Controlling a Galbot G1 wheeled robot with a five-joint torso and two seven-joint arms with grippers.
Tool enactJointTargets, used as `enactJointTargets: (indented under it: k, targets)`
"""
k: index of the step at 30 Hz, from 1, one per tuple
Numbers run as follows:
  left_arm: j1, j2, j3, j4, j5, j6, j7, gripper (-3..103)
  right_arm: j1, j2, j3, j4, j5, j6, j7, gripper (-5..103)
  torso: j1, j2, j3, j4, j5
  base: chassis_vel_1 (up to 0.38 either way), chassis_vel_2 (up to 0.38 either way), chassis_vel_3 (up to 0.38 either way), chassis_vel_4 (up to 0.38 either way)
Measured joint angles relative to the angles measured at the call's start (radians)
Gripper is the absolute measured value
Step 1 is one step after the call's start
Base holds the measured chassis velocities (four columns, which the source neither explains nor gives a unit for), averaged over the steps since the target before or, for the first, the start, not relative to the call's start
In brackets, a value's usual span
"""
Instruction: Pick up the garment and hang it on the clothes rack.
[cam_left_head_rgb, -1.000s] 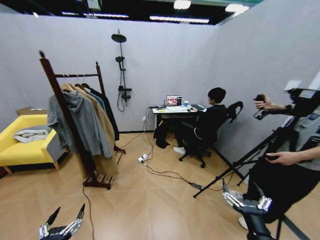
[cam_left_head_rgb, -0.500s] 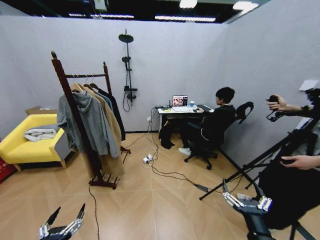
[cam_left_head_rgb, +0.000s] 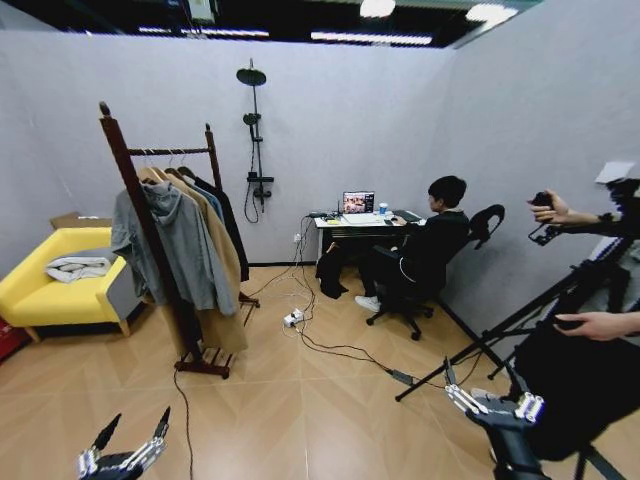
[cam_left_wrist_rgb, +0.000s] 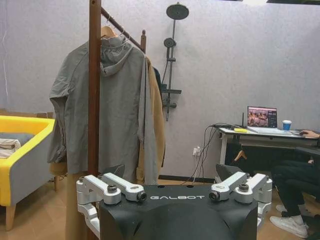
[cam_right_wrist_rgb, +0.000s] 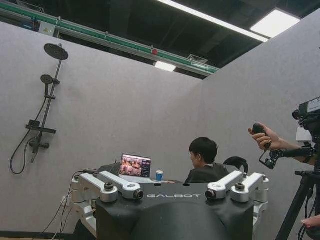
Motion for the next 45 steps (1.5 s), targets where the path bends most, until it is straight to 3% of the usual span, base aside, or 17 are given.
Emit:
enactJointTargets:
  k: [29,45]
  targets:
    - [0.000,0.000,0.000,0.000,0.000,0.000,0.000,100,0.000,0.000,0.000,0.000,0.000,0.000,0.000,100,0.000,0.000,0.000,0.0002,-0.0002,-0.045,-0.047,0.047,0.051]
    - [0.000,0.000,0.000,0.000,0.000,0.000,-0.001,100,0.000,0.000,0.000,0.000,0.000,0.000,0.000,100,0.000,0.000,0.000,0.0000,-0.0004,0.073,-0.053,-0.079,0.056]
